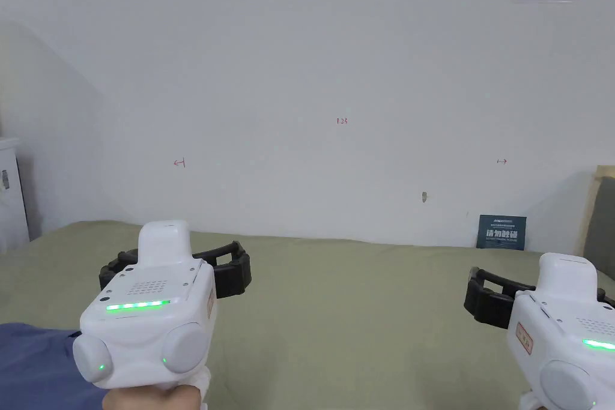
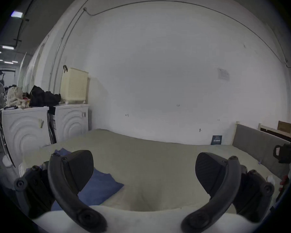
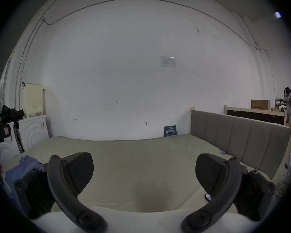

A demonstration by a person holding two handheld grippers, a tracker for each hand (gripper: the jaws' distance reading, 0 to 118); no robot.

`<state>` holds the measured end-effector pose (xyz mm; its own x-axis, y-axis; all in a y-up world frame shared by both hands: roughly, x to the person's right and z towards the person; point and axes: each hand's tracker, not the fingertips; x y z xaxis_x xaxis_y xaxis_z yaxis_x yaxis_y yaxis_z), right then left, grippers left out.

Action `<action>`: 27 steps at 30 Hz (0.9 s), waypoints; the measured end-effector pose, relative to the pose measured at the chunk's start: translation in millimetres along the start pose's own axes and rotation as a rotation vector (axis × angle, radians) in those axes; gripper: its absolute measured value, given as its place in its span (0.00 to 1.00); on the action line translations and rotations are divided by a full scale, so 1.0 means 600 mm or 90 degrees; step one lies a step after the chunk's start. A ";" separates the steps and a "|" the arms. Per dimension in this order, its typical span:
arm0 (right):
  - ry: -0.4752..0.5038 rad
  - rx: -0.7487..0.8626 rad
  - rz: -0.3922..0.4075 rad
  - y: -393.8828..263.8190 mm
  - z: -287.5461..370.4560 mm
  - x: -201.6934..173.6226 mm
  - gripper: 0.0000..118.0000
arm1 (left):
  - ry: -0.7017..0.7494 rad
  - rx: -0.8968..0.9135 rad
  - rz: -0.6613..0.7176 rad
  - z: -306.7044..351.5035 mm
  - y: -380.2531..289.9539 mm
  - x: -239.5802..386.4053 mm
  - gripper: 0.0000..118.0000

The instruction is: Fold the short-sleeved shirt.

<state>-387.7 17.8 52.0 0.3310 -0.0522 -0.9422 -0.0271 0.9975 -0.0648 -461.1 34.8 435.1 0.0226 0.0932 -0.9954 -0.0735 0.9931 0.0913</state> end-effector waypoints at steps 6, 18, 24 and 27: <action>0.006 0.004 0.012 0.001 -0.004 0.002 0.99 | -0.006 0.022 -0.005 0.002 0.008 0.001 1.00; 0.028 0.024 0.091 0.007 0.021 -0.027 0.99 | -0.010 0.036 -0.042 0.009 0.006 0.025 1.00; 0.041 -0.002 0.079 0.006 0.028 -0.020 0.66 | 0.010 0.054 -0.045 0.021 0.005 0.029 0.94; 0.023 0.001 0.128 0.006 0.038 -0.027 0.00 | 0.013 0.055 -0.048 0.025 -0.002 0.031 0.03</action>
<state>-371.6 23.5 74.7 0.2849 0.1466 -0.9473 -0.0875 0.9881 0.1266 -445.5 36.3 417.2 0.0037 0.0169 -0.9999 0.0136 0.9998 0.0169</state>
